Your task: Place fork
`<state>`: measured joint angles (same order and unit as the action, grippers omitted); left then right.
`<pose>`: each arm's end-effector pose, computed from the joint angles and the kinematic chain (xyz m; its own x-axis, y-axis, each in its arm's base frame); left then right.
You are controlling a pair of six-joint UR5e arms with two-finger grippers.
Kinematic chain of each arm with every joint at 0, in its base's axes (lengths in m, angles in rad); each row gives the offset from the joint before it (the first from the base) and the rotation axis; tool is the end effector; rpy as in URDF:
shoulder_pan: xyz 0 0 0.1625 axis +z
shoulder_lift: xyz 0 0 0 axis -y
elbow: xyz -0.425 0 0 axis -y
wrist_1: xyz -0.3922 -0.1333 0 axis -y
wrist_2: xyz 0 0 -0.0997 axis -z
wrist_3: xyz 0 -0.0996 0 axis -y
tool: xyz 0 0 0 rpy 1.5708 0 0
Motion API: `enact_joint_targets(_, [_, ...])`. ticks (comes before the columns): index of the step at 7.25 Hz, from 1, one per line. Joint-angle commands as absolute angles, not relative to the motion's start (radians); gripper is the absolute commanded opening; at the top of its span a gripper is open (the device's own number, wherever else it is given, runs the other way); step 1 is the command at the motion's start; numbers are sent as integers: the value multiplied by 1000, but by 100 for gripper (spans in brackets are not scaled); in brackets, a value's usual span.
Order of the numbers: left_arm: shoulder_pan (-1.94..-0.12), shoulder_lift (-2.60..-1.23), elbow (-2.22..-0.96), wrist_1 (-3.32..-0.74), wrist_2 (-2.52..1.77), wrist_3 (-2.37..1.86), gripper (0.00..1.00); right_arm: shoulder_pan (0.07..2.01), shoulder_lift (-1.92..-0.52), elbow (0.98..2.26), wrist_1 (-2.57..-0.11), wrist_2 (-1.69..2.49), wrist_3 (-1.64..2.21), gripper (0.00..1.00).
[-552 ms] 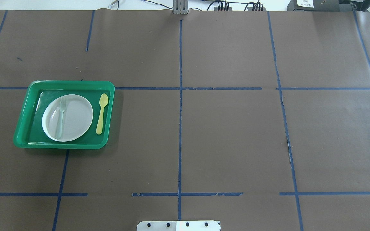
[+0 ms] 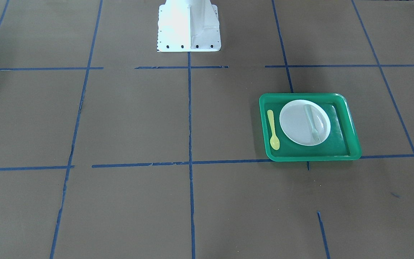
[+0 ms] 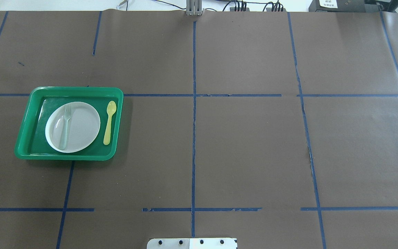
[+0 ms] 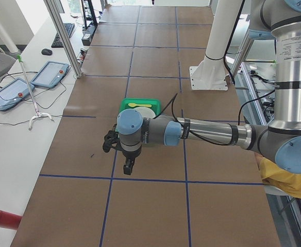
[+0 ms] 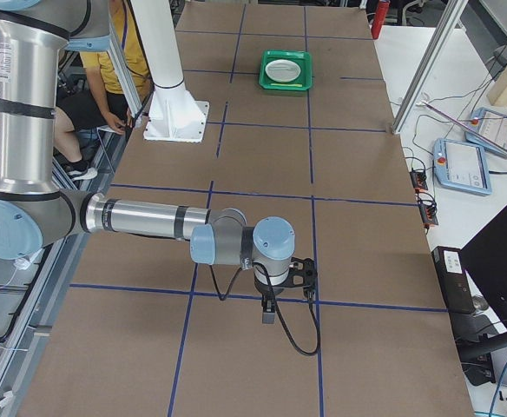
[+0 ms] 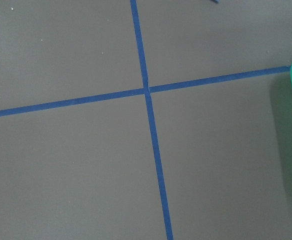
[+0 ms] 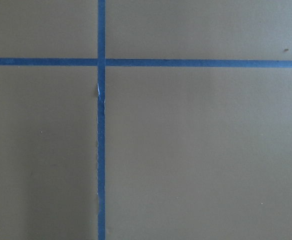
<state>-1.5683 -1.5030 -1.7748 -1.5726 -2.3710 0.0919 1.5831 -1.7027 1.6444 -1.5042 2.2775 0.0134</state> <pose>-0.0607 -0.4682 0.5883 0.6931 0.1909 -0.6951 -0.0664 0.9771 0.2022 0.0740 -0.4351 0.6816 0.7603 0.0174 0.6494 -0.0225 0.9997 -0.0004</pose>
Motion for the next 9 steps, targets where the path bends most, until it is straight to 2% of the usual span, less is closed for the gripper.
enact_joint_targets(1, [-1560,-1522,-1886,-1575,-2372,89,100,1583,-1703,1644,-1505,2276,14,100])
enact_joint_targets(2, [-1514,-1525,-1914,-1575,-2365,40,100,1583,-1703,1644,-1505,2278,14,100])
enact_joint_targets(5, [-1175,-1603,-1999,-1598,-2256,-506,100,1583,-1703,1644,-1505,2278,14,100])
enact_joint_targets(7, [-1022,-1637,-1938,-1816,-2206,-735,100,1583,-1703,1644,-1505,2278,14,100])
enact_joint_targets(9, [-902,-1640,-1803,-2030,-2091,-914,100,1583,-1703,1644,-1505,2276,14,100])
